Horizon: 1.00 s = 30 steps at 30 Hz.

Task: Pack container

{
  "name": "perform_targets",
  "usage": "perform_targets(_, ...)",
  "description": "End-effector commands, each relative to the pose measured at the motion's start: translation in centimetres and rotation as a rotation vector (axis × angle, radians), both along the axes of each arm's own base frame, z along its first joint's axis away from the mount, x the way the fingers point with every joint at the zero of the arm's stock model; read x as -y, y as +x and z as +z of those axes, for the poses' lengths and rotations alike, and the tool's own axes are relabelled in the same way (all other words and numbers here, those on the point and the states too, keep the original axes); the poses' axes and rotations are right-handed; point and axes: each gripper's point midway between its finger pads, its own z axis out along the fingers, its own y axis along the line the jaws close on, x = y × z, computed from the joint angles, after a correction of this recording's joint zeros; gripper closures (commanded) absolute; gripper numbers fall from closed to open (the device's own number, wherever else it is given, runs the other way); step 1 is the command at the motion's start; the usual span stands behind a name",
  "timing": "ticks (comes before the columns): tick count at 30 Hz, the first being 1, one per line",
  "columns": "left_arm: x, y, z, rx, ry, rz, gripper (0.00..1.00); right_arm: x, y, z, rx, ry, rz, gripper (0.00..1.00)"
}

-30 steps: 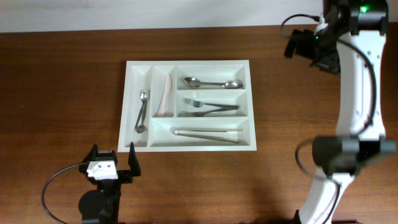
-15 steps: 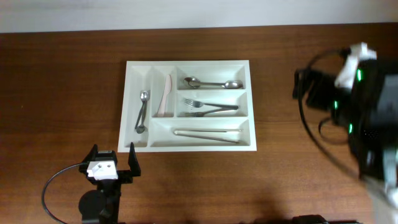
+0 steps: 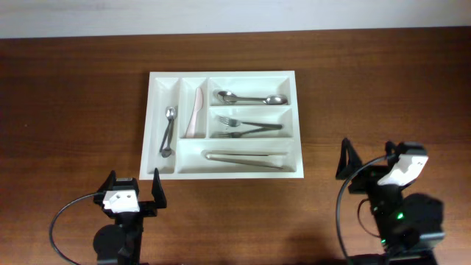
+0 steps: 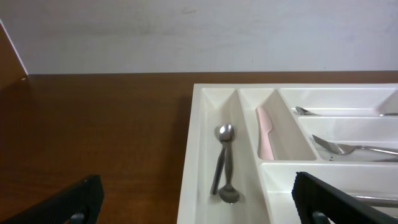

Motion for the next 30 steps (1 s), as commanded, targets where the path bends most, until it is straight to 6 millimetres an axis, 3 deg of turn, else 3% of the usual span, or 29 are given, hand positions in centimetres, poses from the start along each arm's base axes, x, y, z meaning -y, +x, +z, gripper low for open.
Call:
perform_targets(1, 0.0, 0.0, -0.2, 0.0, 0.007, -0.003, 0.01, 0.2, -0.4, -3.2, 0.003, -0.018, -0.009, 0.01)
perform_targets(5, 0.0, 0.0, -0.2, 0.0, 0.007, -0.003, 0.01, 0.2, -0.7, -5.1, 0.008, -0.017, -0.009, 0.01)
perform_targets(17, 0.0, 0.0, -0.2, -0.001, 0.007, -0.003, 0.01, 0.2, -2.2, -6.6, 0.04, -0.083, 0.004, 0.01)
perform_targets(30, 0.0, 0.0, -0.3, -0.001, 0.007, -0.003, 0.01, -0.2, -1.8, -12.3, -0.069, -0.084, 0.028, 0.01)
